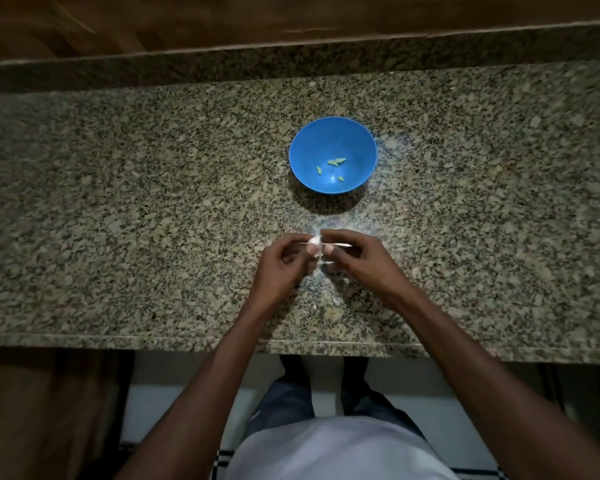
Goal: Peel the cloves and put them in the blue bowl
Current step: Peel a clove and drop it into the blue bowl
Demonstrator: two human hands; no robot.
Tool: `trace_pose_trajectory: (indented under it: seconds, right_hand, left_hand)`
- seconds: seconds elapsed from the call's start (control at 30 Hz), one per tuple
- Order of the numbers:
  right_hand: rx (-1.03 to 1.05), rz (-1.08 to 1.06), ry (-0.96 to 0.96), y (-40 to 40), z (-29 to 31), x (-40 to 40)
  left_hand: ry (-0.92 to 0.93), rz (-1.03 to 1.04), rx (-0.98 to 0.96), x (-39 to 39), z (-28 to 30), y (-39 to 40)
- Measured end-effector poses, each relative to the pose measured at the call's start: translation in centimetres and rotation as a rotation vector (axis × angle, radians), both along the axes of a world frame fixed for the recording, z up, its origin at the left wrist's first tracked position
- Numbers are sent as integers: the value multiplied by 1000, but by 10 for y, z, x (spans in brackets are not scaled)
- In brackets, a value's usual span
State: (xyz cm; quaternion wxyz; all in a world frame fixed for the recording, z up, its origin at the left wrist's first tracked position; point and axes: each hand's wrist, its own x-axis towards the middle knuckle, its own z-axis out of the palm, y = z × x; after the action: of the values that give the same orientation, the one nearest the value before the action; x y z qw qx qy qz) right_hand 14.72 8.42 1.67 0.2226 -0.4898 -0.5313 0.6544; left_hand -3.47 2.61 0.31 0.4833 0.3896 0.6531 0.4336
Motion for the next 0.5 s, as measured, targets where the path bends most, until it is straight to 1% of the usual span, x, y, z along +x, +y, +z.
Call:
trace_pose_trajectory:
  seconds: [0.07, 0.13, 0.3, 0.4, 0.5]
  right_hand:
    - [-9, -9, 65, -1, -5, -2]
    - [-20, -29, 87, 0, -5, -4]
    - [-69, -78, 136, -1, -7, -11]
    - [-96, -105, 212, -7, -11, -14]
    - [-71, -162, 214, -10, -11, -17]
  left_hand:
    - [-65, 52, -14, 6, 4, -4]
    - [-111, 81, -27, 10, 8, -7]
    - [-102, 138, -33, 11, 12, -12]
    - [-101, 190, -26, 10, 14, -14]
    - [-104, 198, -20, 10, 17, -15]
